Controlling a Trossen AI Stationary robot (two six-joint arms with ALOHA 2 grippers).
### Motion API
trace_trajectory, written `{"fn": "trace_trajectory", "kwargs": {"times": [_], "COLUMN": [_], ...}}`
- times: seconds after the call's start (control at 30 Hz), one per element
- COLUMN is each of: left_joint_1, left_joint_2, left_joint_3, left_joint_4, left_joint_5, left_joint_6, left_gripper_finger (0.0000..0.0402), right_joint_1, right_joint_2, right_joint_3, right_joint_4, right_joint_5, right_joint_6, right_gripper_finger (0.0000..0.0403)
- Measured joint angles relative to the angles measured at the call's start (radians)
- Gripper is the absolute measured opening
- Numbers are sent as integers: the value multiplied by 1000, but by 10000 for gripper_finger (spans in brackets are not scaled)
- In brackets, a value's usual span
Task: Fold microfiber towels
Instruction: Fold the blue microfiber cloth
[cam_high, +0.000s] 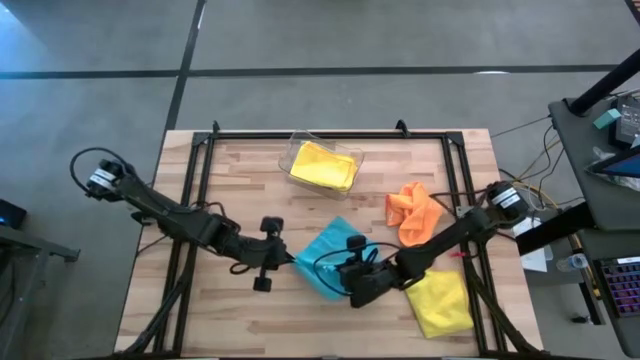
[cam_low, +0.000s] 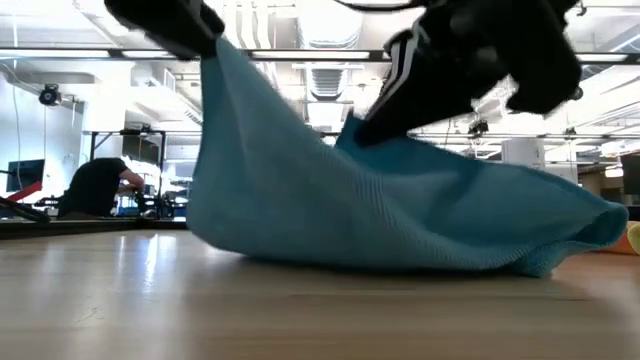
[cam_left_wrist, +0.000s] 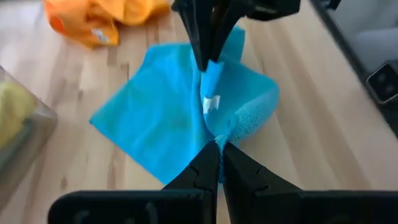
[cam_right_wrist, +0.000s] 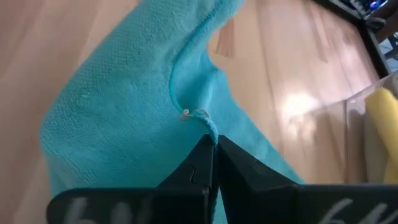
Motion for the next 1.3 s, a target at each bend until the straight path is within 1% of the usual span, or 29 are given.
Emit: {"fn": "trace_trajectory", "kwargs": {"times": [0.07,0.27,0.47,0.67,0.73,0.8,1.03,1.17,1.3], "left_joint_1": [0,0,0,0,0,-1,0,0,0], "left_joint_2": [-23,-128,-241,-318,-334,-342,-345,-344,-344], "left_joint_3": [16,71,114,162,172,182,216,233,263], "left_joint_4": [-7,-3,-5,-5,-3,-5,17,55,66], "left_joint_5": [-9,-123,-275,-316,-322,-358,-589,-606,-608], "left_joint_6": [19,96,218,229,251,291,436,507,514], "left_gripper_finger": [0,0,0,0,0,0,0,0,0], "right_joint_1": [0,12,18,17,17,18,16,15,15], "right_joint_2": [-36,-197,-362,-479,-503,-523,-587,-619,-629], "right_joint_3": [0,0,-1,0,0,1,1,7,52], "right_joint_4": [-18,-114,-183,-172,-150,-142,-85,-46,-44], "right_joint_5": [9,75,160,179,181,201,301,334,344], "right_joint_6": [4,46,84,86,83,66,5,-26,-74], "right_gripper_finger": [8,9,9,8,9,8,8,8,8]}}
